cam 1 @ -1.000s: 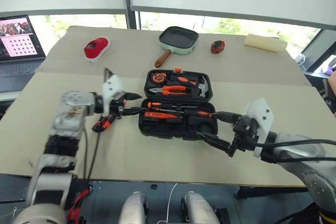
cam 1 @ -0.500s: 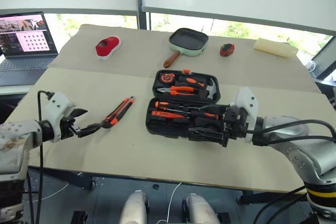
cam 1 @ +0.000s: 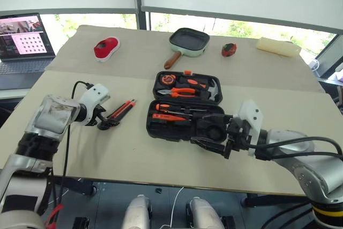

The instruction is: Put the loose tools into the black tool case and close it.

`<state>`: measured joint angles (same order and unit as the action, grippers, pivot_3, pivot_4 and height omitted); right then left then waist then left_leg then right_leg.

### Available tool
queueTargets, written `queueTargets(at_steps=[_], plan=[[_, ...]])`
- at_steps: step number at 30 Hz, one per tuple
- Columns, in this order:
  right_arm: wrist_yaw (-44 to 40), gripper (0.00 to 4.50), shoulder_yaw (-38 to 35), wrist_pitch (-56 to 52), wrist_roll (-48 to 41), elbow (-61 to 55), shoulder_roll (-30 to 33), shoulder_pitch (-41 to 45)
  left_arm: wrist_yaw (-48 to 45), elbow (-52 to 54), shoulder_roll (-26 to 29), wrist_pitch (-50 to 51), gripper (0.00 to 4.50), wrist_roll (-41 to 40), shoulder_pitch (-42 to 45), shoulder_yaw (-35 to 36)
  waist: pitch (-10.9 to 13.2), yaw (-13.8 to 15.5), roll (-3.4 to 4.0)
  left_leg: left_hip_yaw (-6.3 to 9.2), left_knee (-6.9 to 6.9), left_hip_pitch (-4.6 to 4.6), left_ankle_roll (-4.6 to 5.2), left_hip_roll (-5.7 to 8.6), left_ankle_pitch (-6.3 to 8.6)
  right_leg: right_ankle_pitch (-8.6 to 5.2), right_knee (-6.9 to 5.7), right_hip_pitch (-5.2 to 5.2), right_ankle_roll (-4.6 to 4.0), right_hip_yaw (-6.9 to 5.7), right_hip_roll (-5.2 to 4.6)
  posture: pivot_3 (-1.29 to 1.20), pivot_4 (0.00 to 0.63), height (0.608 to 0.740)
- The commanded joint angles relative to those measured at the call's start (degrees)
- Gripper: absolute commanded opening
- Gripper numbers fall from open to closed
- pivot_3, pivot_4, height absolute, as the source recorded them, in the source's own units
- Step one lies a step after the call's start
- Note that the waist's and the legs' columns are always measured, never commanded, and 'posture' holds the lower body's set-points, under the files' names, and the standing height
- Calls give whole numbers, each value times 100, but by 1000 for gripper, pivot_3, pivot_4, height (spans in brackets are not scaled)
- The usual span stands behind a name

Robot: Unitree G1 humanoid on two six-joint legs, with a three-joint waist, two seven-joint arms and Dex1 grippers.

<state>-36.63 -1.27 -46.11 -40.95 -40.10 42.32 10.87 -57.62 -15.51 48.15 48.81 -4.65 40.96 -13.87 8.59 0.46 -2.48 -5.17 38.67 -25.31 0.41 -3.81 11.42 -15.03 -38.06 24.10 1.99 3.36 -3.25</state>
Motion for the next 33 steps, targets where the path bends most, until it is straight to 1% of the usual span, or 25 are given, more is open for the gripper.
queueTargets(at_steps=[1,2,4,7,8,11,12,14,16,18,21,22,25,28,33], plan=[[82,4500,-238,-23,-92,-253,72,21,-89,-253,-118,-305,3927,185,-93,-289,-1,15,1,0,0,0,0,1,0,0,0,0,0,0,-1,0,150,740],[84,4500,-255,-24,-96,-256,93,16,-47,-306,-141,-399,3690,237,-120,-294,-4,23,5,0,0,0,0,1,0,0,1,-1,0,0,-2,0,150,740],[77,4500,-289,-21,-102,-253,132,2,-18,-351,-187,-442,3050,251,-155,-269,-8,34,10,0,1,1,0,3,0,0,1,-2,0,0,-4,0,150,740],[70,4500,-343,-25,-137,-285,184,-42,34,-336,-206,-529,1937,173,-226,-80,-14,29,17,1,1,5,0,2,0,0,0,-5,0,0,-4,0,150,740],[67,4500,-362,-30,-152,-301,200,-60,69,-338,-213,-596,1736,129,-227,32,-16,27,20,1,2,5,0,2,0,0,0,-6,0,0,-4,0,150,740],[54,4500,-422,-48,-203,-341,257,-121,220,-311,-351,-1506,1726,-129,-153,650,-16,28,21,2,2,5,0,1,0,0,-1,-5,0,0,-3,0,150,740],[51,4500,-446,-57,-218,-348,281,-147,70,-178,-368,-2072,1726,-248,-153,810,-14,31,18,2,2,3,0,1,0,0,-1,-2,0,0,-3,0,150,740],[31,4500,-526,-80,-251,-352,331,-227,-630,310,-313,-2762,1726,-596,-207,939,-4,32,0,4,6,-8,1,0,0,1,0,3,0,-1,-3,0,150,740],[6,4500,-622,-94,-254,-336,393,-351,-1229,671,-281,-2955,1726,-865,-164,864,0,40,-8,9,8,-25,1,0,0,2,6,9,0,-9,-5,0,150,740],[-25,4500,-722,-86,-259,-345,456,-487,-1632,867,-255,-2906,1726,-923,-71,642,0,38,-8,5,9,-27,5,4,3,3,12,6,3,-10,-11,0,150,740],[4,4500,-884,-88,-308,-373,500,-699,-2272,1085,-275,-3179,1726,-773,58,145,-2,22,-5,5,7,-23,6,4,4,2,10,5,4,-9,-7,0,150,740],[38,4500,-951,-82,-311,-395,496,-806,-2414,999,-416,-3378,1726,-611,209,-108,-2,18,-5,5,7,-21,6,4,3,2,9,4,4,-8,-7,0,150,740],[170,4500,-1032,-57,-295,-493,445,-1040,-2621,446,-872,-3694,1726,-166,747,-695,-1,50,-6,8,10,-22,6,5,3,2,8,1,4,-9,-3,0,150,740],[366,4500,-987,-47,-270,-599,336,-1131,-2790,-133,-1222,-4210,1726,142,1133,-1032,-1,28,-6,9,18,-26,7,8,3,3,11,1,7,-6,-4,0,150,740],[663,4500,-927,-39,-233,-780,173,-1283,-3016,-926,-1609,-4715,1726,581,1515,-1431,-1,-43,-5,15,11,-24,8,7,4,2,9,6,7,1,4,0,150,740]])
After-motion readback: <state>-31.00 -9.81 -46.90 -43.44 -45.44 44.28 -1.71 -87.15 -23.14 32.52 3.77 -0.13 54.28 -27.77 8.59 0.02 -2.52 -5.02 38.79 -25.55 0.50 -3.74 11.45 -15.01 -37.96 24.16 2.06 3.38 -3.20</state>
